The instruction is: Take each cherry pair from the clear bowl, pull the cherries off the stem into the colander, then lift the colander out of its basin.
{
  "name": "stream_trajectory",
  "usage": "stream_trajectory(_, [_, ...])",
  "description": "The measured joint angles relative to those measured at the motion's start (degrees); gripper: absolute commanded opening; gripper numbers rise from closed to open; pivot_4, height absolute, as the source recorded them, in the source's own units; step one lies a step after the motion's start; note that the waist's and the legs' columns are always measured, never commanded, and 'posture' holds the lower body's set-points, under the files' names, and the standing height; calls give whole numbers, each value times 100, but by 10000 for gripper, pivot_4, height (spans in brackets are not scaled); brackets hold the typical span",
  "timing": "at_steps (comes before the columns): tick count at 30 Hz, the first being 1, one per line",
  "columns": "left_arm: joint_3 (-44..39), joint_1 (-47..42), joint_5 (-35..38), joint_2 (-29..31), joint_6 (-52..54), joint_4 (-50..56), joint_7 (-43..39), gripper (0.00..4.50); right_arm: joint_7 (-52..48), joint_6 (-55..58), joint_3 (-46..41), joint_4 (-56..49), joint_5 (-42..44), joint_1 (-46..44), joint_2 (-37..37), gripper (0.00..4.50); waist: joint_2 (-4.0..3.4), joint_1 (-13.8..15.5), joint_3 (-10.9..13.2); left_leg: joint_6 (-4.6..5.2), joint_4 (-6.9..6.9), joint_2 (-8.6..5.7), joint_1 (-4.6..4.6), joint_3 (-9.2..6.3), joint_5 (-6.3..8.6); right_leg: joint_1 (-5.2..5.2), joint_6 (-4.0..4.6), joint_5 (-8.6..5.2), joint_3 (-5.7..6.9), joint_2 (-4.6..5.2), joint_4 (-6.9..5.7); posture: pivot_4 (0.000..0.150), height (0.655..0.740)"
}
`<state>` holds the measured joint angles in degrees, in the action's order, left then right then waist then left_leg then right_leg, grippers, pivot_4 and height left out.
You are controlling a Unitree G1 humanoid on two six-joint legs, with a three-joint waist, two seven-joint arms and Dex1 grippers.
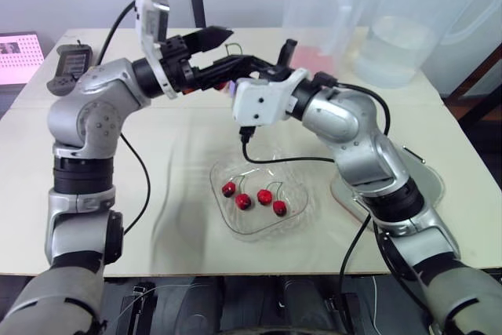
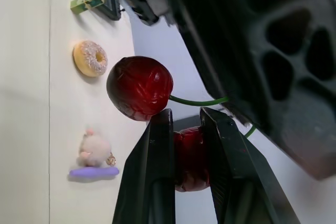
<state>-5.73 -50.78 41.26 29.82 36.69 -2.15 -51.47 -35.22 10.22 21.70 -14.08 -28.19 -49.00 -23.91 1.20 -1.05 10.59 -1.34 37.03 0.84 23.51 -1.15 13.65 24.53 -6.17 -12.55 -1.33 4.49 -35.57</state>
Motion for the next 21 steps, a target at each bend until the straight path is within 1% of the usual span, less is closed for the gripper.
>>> stream_trajectory(5, [-176, 17, 35, -195, -16, 0, 162, 45000, -63, 123, -16, -32, 72, 16, 43, 4249, 0, 0, 0, 0, 0, 0, 0, 0, 0, 0, 0, 0, 0, 0, 0, 1500, 7400])
stream_trajectory(7, [-209, 27, 36, -200, -68, 0, 190, 39636, -85, 156, -18, -34, 104, 17, 45, 4202, 0, -2, 0, 0, 0, 0, 0, -1, 0, 0, 0, 0, 0, 0, 0, 1500, 7400])
stream_trajectory(8, [-209, 33, 32, -201, -90, 0, 190, 36595, -98, 172, -17, -35, 119, 17, 46, 4202, 0, -4, 0, 0, 0, 0, 0, -1, 0, 0, 0, 0, 1, 0, 0, 1500, 7400])
stream_trajectory(11, [-207, 38, 9, -247, -104, 0, 201, 22034, -118, 199, -17, -46, 153, 17, 63, 4202, 0, -1, 0, 0, 0, 0, 0, -1, 0, 0, 0, 0, 1, 0, 0, 1500, 7400])
stream_trajectory(15, [-187, 38, -67, -296, -113, -3, 194, 928, -118, 234, -18, -49, 169, 16, 114, 4202, 0, -1, 0, 0, 0, 0, 0, -2, 0, 0, 0, 0, 1, 0, -1, 1500, 7400])
stream_trajectory(21, [-188, 37, -85, -309, -112, -75, 210, 398, -129, 271, -20, -49, 208, 16, 114, 4202, 0, -2, 0, 0, 0, 0, 0, -2, 0, 0, 0, 0, 1, 0, -1, 1500, 7400])
